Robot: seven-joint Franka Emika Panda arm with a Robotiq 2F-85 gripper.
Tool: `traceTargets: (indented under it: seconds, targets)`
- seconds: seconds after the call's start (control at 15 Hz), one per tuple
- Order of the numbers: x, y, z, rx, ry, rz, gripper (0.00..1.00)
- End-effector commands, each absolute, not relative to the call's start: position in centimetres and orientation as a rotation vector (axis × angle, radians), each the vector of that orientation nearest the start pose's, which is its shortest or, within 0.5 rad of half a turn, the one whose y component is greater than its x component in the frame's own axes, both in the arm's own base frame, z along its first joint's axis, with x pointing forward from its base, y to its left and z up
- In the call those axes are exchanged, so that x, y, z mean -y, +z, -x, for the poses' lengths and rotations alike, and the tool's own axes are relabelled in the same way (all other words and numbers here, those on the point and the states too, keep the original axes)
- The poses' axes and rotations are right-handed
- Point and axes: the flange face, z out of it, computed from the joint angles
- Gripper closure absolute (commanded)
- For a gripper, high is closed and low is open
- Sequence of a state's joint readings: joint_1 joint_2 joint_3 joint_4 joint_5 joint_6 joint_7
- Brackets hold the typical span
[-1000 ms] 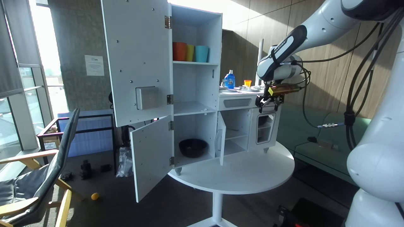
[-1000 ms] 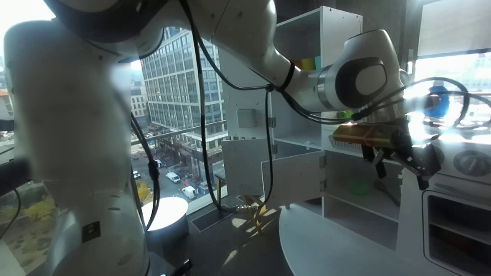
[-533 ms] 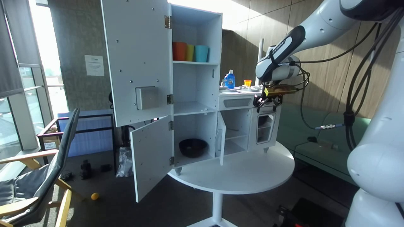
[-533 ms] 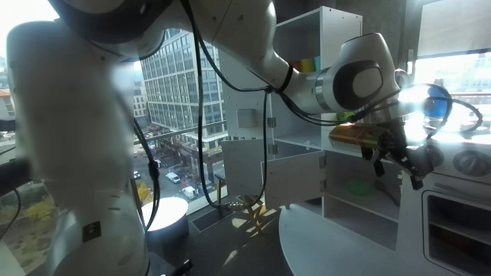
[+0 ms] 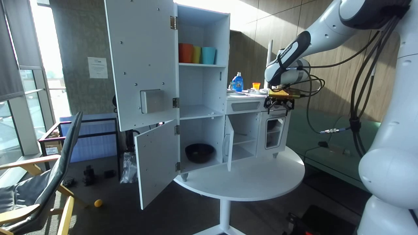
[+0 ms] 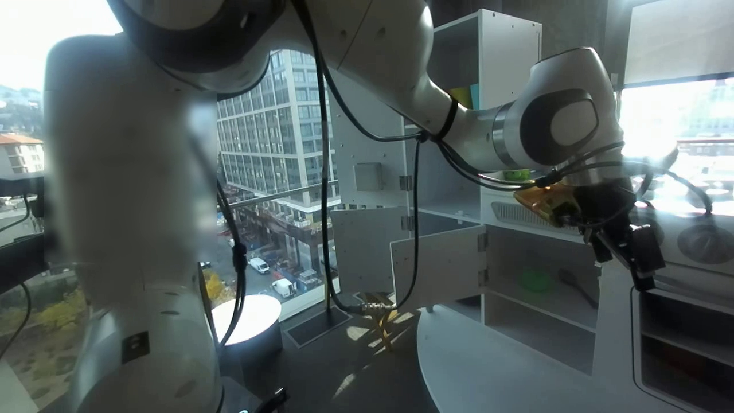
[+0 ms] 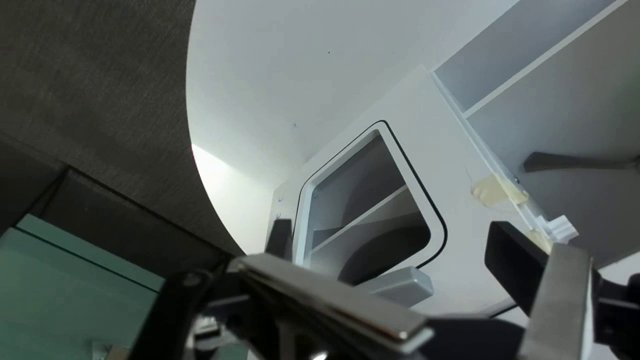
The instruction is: Open all the white object's doors
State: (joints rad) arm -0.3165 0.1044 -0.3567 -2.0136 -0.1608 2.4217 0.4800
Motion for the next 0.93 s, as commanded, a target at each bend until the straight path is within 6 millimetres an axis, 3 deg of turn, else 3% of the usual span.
traceTargets:
  seconds: [0.0,0.33,0.87]
  targets:
    - [40.5,44.7,-45.6,-1.849,-0.533,2.646,0.00]
    - [44.6,43.8,-43.2,-2.005,-0.533,2.367,0.00]
    - [46.6,40.8,-45.2,-2.071,-0.570,2.128,0.00]
